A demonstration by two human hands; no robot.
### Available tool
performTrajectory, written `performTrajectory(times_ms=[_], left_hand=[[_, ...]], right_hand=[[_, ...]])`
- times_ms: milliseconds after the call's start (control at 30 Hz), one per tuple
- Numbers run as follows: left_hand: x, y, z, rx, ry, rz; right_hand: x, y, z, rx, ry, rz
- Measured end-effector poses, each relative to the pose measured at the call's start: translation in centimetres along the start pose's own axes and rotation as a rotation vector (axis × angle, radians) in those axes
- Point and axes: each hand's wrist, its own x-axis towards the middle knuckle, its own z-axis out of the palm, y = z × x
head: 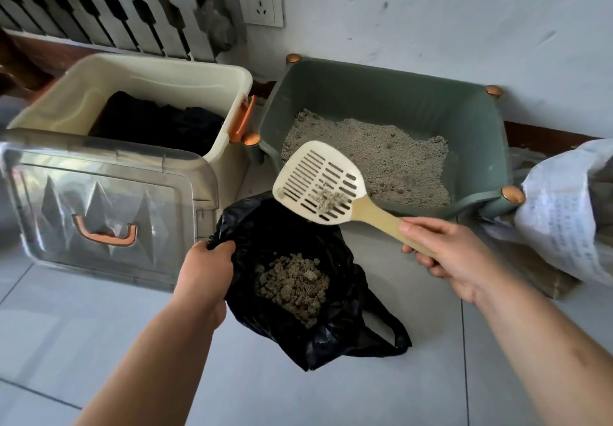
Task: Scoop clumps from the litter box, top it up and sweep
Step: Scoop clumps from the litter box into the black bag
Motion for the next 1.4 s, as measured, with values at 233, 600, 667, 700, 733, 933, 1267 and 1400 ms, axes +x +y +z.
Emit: performTrajectory(times_ms=[233, 600, 667, 700, 733, 933, 1267, 1400], left_hand=[[0.1, -0.3, -0.7, 0.01, 0.048, -0.031], [-0.3, -0.1, 0.0, 0.038, -0.019, -0.019], [-0.6, 0.1, 0.3, 0.052, -0.025, -0.023], [-0.9, 0.2, 0.4, 0.058, -0.03, -0.025], [-1.1, 0.3, 0.6, 0.061, -0.035, -0.02], [-2.3, 0.4, 1.9, 0.087, -0.113, 0.033], [-3.5, 0.1, 3.2, 0.103, -0.128, 0.022], [-3.5, 0.2, 3.3, 0.102, -0.122, 0.017]], right_hand=[[-1.6, 1.7, 0.2, -0.46, -0.098, -0.292], [-1.2, -0.2, -1.6, -0.463, 0.196, -0.407], [-0.5, -0.8, -2.0, -0.449, 0.288, -0.358], [0.0, -1.1, -2.1, -0.462, 0.329, -0.34], [0.4, -1.5, -2.2, -0.499, 0.362, -0.323], [2.7, -4.3, -1.7, -0.994, 0.514, -0.274], [6.0, -8.2, -3.6, -1.075, 0.465, -0.047], [7.9, -8.5, -3.8, -0.837, 0.317, 0.035]])
